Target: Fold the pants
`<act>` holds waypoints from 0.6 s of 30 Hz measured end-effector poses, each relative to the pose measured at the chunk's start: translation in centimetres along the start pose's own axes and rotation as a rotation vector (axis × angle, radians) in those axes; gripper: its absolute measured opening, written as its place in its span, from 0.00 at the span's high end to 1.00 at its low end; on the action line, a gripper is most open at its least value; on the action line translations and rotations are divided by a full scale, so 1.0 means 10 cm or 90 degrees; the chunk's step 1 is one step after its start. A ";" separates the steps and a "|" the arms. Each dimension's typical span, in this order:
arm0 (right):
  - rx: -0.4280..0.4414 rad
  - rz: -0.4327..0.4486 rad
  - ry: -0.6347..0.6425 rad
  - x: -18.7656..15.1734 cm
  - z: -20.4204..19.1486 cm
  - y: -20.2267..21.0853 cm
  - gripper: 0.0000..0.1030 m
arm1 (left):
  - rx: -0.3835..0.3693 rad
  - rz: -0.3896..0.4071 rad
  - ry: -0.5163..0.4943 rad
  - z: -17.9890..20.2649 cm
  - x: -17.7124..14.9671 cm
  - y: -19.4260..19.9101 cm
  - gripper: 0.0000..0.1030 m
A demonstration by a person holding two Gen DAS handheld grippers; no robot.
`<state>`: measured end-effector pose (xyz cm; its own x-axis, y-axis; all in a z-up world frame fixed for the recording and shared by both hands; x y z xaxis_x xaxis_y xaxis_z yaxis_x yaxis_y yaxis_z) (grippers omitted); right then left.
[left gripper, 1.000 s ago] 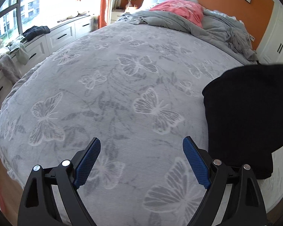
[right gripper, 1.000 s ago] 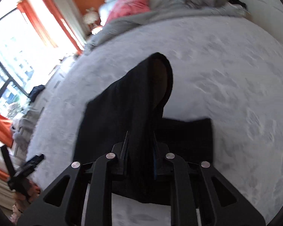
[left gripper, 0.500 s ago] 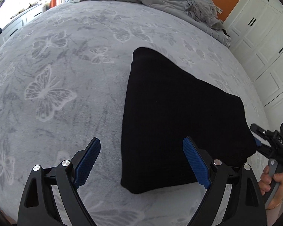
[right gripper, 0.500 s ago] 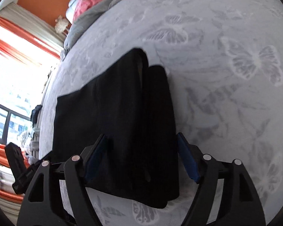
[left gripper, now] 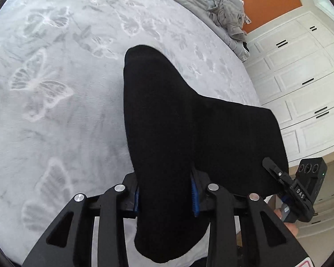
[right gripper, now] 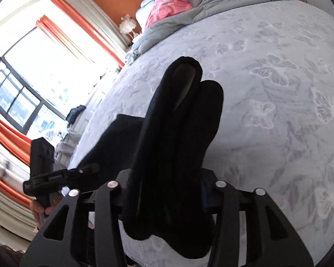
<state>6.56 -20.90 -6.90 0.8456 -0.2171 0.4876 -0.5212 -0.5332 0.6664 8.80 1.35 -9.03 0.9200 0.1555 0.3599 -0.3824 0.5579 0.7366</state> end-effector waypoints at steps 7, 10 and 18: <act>-0.137 0.032 0.029 -0.17 0.30 -0.01 0.36 | 0.230 0.029 -0.049 -0.68 -0.47 0.37 0.52; -0.129 0.050 0.096 0.00 -0.04 -0.12 0.22 | 0.307 0.099 -0.126 -0.66 -0.48 0.63 0.43; -0.206 0.012 0.071 0.20 0.19 -0.79 0.17 | 0.396 0.150 -0.251 -0.39 -0.37 0.63 0.23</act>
<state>12.61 -18.69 -12.23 0.8268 -0.1248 0.5484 -0.5616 -0.2383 0.7924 3.32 7.51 -7.98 0.7537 -0.1538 0.6389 -0.6502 -0.0329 0.7591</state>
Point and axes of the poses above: each gripper's, at about its wrist camera, not at the fingertips, and y roughly against the way its jaws point, z to its right, x to its top, the point moved 9 cm from there along -y, roughly the way its jaws point, and after that the axes turned 4 degrees about -y, right-handed, at the moved point
